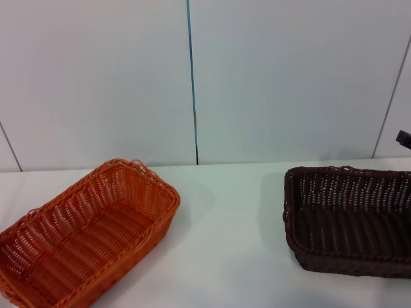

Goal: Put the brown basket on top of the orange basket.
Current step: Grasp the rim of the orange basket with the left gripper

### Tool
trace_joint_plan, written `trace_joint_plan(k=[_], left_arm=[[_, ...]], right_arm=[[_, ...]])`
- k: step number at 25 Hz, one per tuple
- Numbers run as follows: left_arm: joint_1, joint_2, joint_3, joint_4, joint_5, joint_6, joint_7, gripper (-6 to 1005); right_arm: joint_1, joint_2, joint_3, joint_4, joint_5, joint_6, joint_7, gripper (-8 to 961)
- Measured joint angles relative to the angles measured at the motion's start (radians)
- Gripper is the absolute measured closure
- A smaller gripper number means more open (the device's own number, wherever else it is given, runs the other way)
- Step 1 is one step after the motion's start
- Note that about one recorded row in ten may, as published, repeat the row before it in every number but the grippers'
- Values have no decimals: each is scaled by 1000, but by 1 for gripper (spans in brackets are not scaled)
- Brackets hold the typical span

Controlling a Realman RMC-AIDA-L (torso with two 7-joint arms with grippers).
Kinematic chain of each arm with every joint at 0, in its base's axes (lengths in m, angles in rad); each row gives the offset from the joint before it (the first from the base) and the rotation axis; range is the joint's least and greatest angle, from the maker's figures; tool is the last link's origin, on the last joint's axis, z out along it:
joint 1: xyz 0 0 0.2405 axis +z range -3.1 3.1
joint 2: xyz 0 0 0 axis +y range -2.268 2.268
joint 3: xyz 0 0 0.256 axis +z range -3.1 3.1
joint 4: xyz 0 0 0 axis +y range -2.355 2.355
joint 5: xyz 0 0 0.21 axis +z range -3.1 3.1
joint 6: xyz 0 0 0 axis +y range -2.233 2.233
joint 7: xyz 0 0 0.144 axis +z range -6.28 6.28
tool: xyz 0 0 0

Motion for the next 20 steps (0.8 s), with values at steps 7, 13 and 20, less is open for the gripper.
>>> trace_joint_plan(k=[7,13,20], left_arm=[[0,-1,2,1,-1,0,-2,112],[-2,-1,4,2,2,-7,-12,112],[21,-2,117,73,6,-131,-117,113]], right_arm=[[6,0,-3,-8,0,10,0,283],[10,-1,-3,-9,0,10,-1,284],[17,-2,-3,-11,0,19,-1,284]])
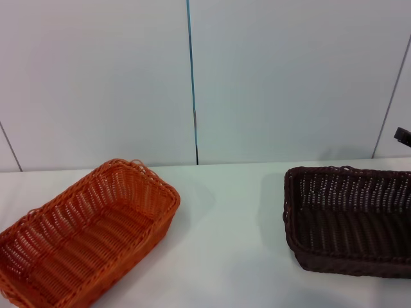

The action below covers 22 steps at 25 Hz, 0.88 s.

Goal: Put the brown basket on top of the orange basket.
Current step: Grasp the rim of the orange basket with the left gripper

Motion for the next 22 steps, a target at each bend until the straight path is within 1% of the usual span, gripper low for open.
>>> trace_joint_plan(k=[3,6,10,13,18,22], left_arm=[[26,-3,78,60,1,-71,-67,113],[47,-3,141,106,3,-111,-137,113],[64,-2,170,153,54,-127,-262,114],[73,0,166,199,176,-125,-434,114],[91,-1,163,258,328,-114,-634,114],[96,4,140,310,513,-43,-881,115]], right_arm=[[1,0,0,-4,0,5,0,284],[2,0,0,-10,0,11,0,284],[5,0,0,-14,0,16,0,284],[9,-1,0,-14,0,19,0,284],[23,-2,0,-19,-17,29,0,285],[32,-6,1,-27,-29,31,0,285]])
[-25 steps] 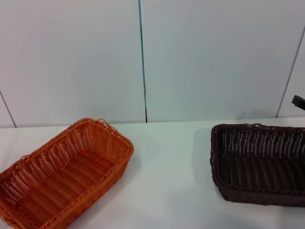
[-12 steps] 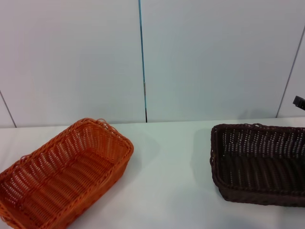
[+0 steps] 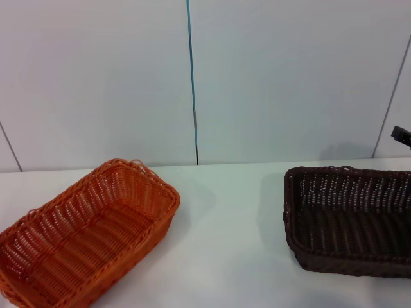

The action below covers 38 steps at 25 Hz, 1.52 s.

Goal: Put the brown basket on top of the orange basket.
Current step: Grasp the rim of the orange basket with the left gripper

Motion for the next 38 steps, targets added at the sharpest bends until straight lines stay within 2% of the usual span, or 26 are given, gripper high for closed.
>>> trace_joint_plan(k=[3,12,19,24,28,32,38], left_arm=[[1,-2,-22,61,161,49,-158,115],[20,-8,-19,183,395,142,-466,121],[-1,-9,-4,221,636,200,-687,127],[-19,-9,-3,227,731,265,-775,131],[-23,-10,0,236,758,295,-799,135],[-45,-10,21,269,896,401,-932,138],[-67,-8,23,301,1014,510,-1046,143]], right_arm=[[7,-1,0,-1,-13,8,0,285],[17,-4,1,-16,-20,17,0,285],[19,-5,5,-16,-20,18,4,286],[20,-7,6,-16,-20,22,3,286],[20,-7,5,-16,-22,32,2,286],[24,-7,6,-20,-41,44,2,286],[32,-13,6,-41,-47,72,1,286]])
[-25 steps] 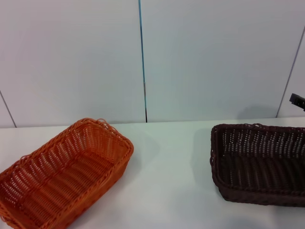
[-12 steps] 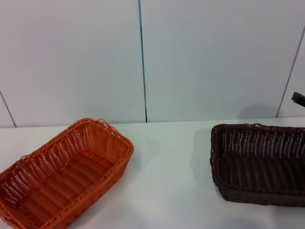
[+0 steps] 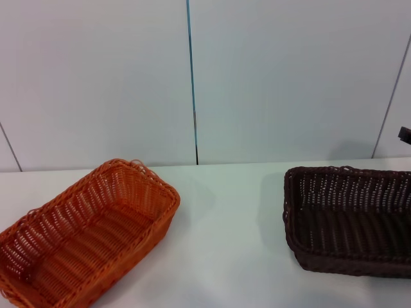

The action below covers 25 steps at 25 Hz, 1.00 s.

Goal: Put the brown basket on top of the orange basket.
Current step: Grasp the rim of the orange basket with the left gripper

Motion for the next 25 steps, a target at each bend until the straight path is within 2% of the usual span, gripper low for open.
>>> trace_joint_plan(k=[4,13,25], left_arm=[[-5,2,8,28,57,73,-59,147],[-52,-9,21,30,54,169,-66,155],[-76,-7,26,-127,24,62,-66,165]], right_arm=[[3,-1,-3,-1,-10,29,-1,287],[28,-2,-4,-17,-66,112,-2,287],[30,-2,-4,-26,-67,133,-3,287]])
